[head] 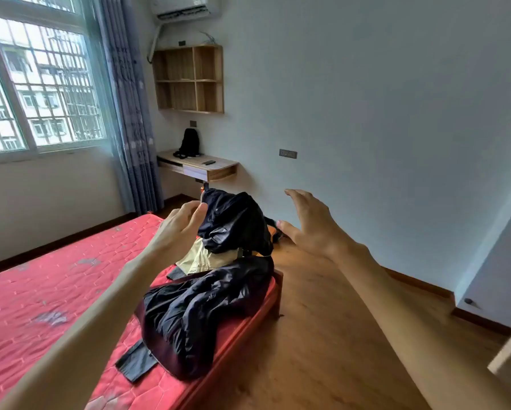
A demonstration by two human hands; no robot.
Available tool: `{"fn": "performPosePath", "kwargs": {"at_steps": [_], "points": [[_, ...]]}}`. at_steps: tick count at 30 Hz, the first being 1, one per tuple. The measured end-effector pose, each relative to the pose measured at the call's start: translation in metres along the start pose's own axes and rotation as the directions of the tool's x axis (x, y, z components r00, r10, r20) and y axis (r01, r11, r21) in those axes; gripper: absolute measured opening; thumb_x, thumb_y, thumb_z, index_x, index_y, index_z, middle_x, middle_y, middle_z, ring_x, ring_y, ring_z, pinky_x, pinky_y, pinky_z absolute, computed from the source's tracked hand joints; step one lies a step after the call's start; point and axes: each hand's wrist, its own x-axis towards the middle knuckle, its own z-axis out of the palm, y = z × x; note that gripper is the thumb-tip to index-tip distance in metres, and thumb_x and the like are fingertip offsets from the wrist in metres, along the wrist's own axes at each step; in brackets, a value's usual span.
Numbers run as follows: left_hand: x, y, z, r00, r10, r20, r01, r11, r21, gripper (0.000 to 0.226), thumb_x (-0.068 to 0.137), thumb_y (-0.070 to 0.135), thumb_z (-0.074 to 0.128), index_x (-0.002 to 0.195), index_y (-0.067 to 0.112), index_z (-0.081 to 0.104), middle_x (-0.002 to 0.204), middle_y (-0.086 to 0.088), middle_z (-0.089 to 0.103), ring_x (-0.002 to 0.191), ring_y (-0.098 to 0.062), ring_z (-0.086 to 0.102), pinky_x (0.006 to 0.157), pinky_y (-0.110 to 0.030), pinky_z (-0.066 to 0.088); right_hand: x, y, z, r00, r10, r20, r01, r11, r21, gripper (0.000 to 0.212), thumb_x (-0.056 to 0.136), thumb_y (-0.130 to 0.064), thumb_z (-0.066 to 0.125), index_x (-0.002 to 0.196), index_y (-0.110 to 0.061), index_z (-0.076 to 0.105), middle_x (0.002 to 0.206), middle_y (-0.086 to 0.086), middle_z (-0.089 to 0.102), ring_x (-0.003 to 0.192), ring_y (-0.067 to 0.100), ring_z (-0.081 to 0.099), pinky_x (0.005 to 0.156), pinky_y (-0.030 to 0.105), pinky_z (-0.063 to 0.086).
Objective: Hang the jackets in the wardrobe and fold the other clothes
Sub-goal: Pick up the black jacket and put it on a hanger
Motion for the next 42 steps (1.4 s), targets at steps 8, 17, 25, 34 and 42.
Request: {"fn": "performPosePath", "kwargs": {"at_steps": [8,17,25,34,42], "points": [[0.022,0.003,0.011,0.996,0.091,0.006,-0.092,0.995,0.047,0.079,0.087,0.077,0.03,0.152,0.034,0.036,0.126,0.001,0.051,0.107,-0.017,0.054,0.097,-0.04,0.047,0.012,0.005,-0.01,0.999,0.006,-0.032,-0.006,1.0,-0.022,0.065,0.098,-0.035,0.056,0.152,-0.014,0.029,0.156,0.005,0.033,0.145,0.021,0.029,0.121,0.038,0.022],[0.064,0.014,0.044,0.992,0.093,0.087,-0.095,0.995,0.025,0.077,0.082,0.083,0.031,0.149,0.047,0.031,0.147,-0.002,0.044,0.131,-0.023,0.046,0.108,-0.052,0.043,0.036,0.042,-0.002,0.998,0.048,-0.041,-0.048,0.999,0.005,0.068,0.095,-0.036,0.059,0.152,-0.015,0.029,0.156,0.004,0.034,0.145,0.021,0.03,0.121,0.037,0.022],[0.137,0.042,0.092,0.99,0.108,0.087,-0.114,0.991,0.063,0.079,0.081,0.081,0.032,0.15,0.042,0.035,0.148,0.0,0.045,0.136,-0.019,0.041,0.107,-0.035,0.035,0.077,0.116,-0.012,0.993,0.09,-0.075,-0.089,0.996,0.014,0.07,0.096,-0.038,0.059,0.154,-0.016,0.025,0.158,0.001,0.029,0.147,0.018,0.025,0.119,0.033,0.017],[0.226,0.104,0.185,0.982,0.148,0.115,-0.157,0.985,0.076,0.074,0.083,0.082,0.035,0.149,0.048,0.031,0.152,0.005,0.039,0.141,-0.02,0.036,0.113,-0.044,0.036,0.139,0.223,-0.044,0.993,0.089,-0.08,-0.086,0.996,0.039,0.071,0.097,-0.038,0.059,0.154,-0.018,0.023,0.159,0.0,0.026,0.147,0.017,0.024,0.119,0.032,0.02],[0.288,0.141,0.272,0.971,0.171,0.167,-0.193,0.973,0.125,0.068,0.093,0.065,0.047,0.154,0.039,0.03,0.158,0.003,0.034,0.145,-0.02,0.031,0.112,-0.038,0.03,0.163,0.333,-0.047,0.982,0.185,-0.025,-0.184,0.982,0.048,0.072,0.096,-0.039,0.059,0.154,-0.017,0.023,0.16,0.003,0.025,0.148,0.02,0.023,0.119,0.033,0.021]]}}
